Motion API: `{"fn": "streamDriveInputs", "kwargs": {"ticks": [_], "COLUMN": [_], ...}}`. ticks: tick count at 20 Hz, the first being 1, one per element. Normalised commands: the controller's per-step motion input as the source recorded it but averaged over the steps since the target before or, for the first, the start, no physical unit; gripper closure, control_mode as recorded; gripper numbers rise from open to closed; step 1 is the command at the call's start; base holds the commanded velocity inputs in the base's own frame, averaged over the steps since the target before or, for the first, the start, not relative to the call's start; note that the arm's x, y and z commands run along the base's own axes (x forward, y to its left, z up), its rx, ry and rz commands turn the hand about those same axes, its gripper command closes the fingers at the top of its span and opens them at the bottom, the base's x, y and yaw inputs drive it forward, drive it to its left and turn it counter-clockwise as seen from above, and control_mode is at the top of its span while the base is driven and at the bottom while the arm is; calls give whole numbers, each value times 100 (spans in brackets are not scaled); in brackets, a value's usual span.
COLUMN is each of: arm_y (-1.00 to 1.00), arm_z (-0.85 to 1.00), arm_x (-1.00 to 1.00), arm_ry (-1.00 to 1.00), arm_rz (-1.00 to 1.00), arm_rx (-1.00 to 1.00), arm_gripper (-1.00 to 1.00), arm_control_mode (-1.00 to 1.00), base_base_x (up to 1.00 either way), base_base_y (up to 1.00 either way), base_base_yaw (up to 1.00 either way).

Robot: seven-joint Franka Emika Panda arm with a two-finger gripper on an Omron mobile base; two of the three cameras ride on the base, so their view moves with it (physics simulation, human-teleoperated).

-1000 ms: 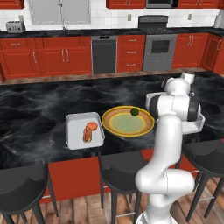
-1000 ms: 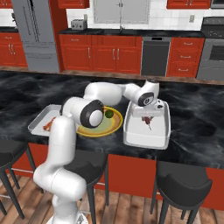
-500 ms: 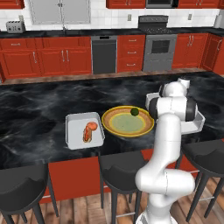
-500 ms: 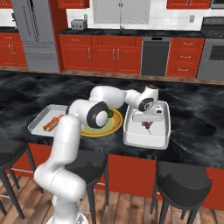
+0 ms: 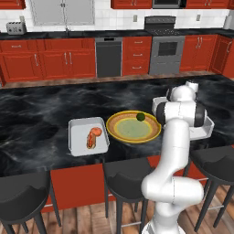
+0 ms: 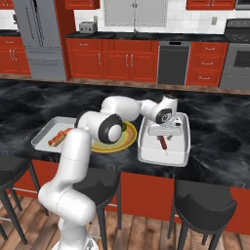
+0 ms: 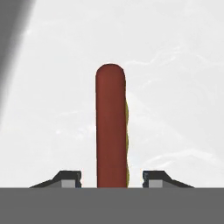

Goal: Place one cooked food and one vegetable from the large plate to each tupperware container.

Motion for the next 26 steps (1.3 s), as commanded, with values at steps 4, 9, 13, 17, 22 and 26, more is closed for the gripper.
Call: {"fn": "streamDriveInputs", "kwargs": {"ticks": [4,9,13,17,22,26], "arm_y": [5,36,73,100,100,100], "arm_z": [5,89,100,89,61,-5], "arm_x": [0,-28,-51,-41,-39,17], "arm_ry": [0,-3,-7,-6,-13,-24], "arm_rz": [-7,-7,-3,-12,-16,-26], "arm_rx": [-2,0,0,0,0,-9], "arm_gripper": [-100,-100,-100,-100,-100,-100], "arm_control_mode": [-100,-100,-100,-100,-100,-100], "base_base_x": [0,0,0,0,0,0], "base_base_y": [0,0,0,0,0,0], "base_base_yaw": [0,0,0,0,0,0]}}
